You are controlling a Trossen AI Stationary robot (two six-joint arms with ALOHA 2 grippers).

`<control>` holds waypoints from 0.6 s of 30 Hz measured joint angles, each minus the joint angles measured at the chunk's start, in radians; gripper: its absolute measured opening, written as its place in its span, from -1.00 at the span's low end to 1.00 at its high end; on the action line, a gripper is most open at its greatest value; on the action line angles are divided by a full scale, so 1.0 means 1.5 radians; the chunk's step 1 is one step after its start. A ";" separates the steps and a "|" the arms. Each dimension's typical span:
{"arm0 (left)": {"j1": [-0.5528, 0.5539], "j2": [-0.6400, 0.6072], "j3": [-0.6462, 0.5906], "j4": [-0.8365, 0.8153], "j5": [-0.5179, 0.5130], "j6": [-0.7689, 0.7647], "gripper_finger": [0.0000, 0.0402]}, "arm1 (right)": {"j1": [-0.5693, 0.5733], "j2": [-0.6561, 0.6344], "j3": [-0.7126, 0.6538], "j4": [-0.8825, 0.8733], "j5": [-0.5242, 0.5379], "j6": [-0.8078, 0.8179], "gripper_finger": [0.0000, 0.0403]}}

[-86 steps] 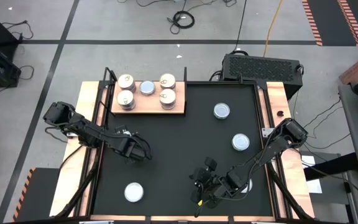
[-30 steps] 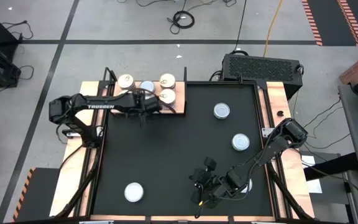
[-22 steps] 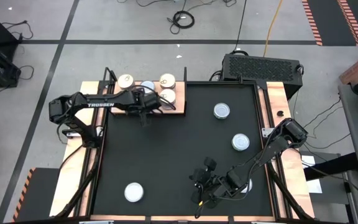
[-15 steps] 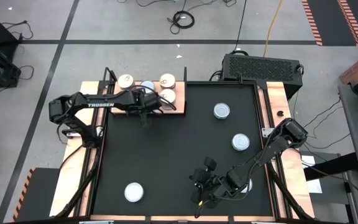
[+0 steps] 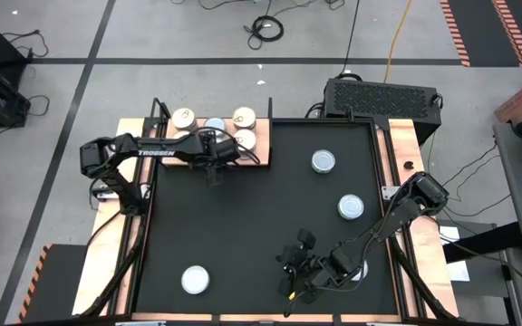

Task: Stack canned seafood by type on shelf
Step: Put the green tuna can aligned with the green tuna can on the shelf, then stack the green tuna can on top of the green tuna can on the shelf

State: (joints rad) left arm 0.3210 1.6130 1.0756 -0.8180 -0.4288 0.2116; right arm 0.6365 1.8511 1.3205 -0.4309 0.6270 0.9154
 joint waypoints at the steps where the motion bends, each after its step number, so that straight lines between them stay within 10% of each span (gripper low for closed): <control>1: 0.000 0.000 0.000 0.000 -0.007 -0.001 -0.93 | 0.000 0.000 0.000 0.000 0.000 0.000 -1.00; 18: -0.070 -0.085 0.000 -0.007 -0.008 -0.035 -0.39 | -0.003 0.000 0.000 0.000 -0.002 -0.001 -1.00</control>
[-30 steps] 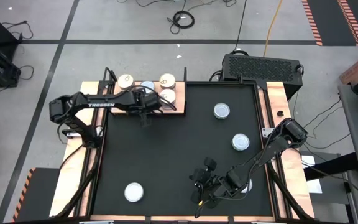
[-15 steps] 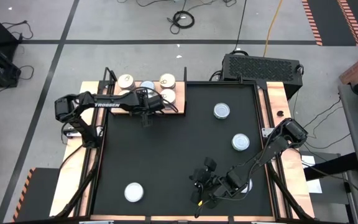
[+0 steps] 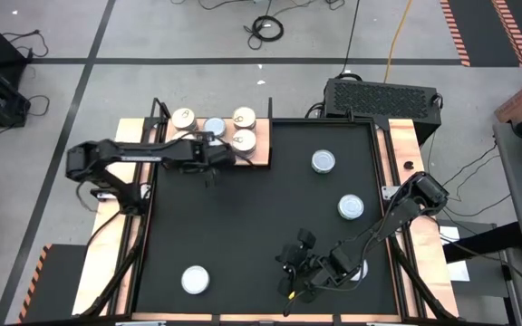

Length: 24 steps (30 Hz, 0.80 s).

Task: Stack canned seafood by type on shelf
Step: Stack the green tuna can on top of the green tuna can on the shelf

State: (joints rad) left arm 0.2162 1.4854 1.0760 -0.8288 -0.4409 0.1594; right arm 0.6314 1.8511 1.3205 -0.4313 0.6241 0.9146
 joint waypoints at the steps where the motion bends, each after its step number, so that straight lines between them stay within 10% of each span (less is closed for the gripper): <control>1: -0.008 -0.019 0.000 0.003 0.009 -0.013 -0.39 | -0.002 0.000 0.000 0.000 -0.003 0.000 -1.00; 14: -0.144 -0.301 -0.287 0.472 0.353 -0.010 -0.39 | -0.090 0.000 0.000 0.039 -0.157 0.008 -1.00; 24: -0.250 -0.285 -0.417 0.690 0.382 0.105 -0.39 | -0.145 0.000 0.000 0.159 -0.161 0.020 -1.00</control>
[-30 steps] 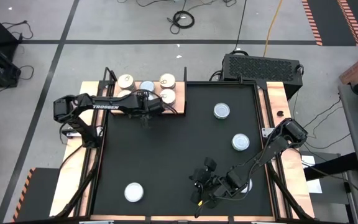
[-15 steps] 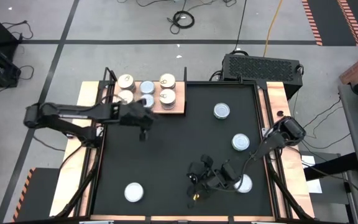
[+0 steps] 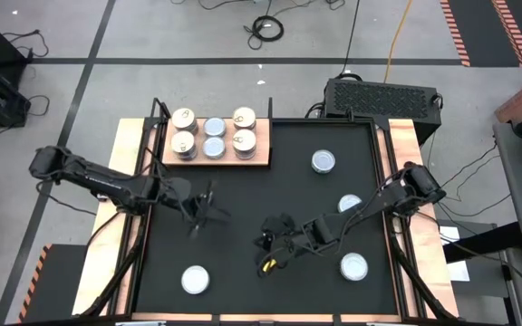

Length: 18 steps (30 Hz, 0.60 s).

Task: Stack canned seafood by type on shelf
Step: Stack the green tuna can on top of the green tuna can on the shelf

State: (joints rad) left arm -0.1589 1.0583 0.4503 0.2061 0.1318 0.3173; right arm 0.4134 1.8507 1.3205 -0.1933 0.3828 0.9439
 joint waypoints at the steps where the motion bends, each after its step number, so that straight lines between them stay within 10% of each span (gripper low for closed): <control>1: -0.008 0.000 0.000 -0.004 0.000 0.005 -0.39 | -0.004 0.000 0.000 0.009 0.000 0.002 -1.00; 11: -0.107 0.001 -0.001 -0.052 -0.005 -0.014 -0.39 | -0.032 0.000 0.000 0.067 0.005 -0.030 -1.00; 18: -0.195 0.001 0.000 -0.063 -0.129 -0.050 -0.39 | -0.032 0.000 0.000 0.075 0.002 -0.100 -1.00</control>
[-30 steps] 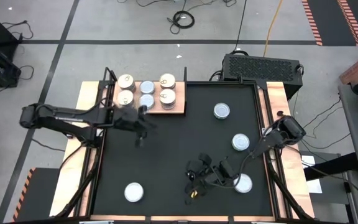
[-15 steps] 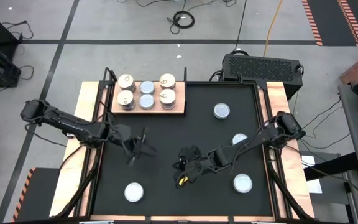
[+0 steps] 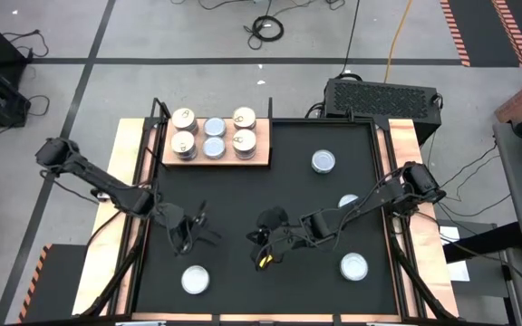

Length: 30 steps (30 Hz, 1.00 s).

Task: Stack canned seafood by type on shelf
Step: Stack the green tuna can on top of the green tuna can on the shelf

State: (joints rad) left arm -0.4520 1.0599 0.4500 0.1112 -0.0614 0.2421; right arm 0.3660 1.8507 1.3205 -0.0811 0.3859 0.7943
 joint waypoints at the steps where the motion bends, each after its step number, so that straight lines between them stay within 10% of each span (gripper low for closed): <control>1: -0.012 0.000 0.004 -0.006 -0.022 -0.017 -0.39 | 0.000 0.000 0.000 0.000 0.000 -0.010 -1.00; 11: -0.125 0.041 0.115 -0.131 -0.171 -0.262 -0.39 | 0.055 0.000 0.000 -0.003 0.000 -0.089 -1.00; 30: -0.364 0.414 0.513 -0.527 -0.327 -0.636 -0.39 | 0.226 0.000 0.000 -0.003 0.045 -0.098 -1.00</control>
State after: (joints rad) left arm -0.9977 1.6805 1.2191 -0.6792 -0.5514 -0.7120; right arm 0.7044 1.8503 1.3205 -0.0852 0.4534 0.6479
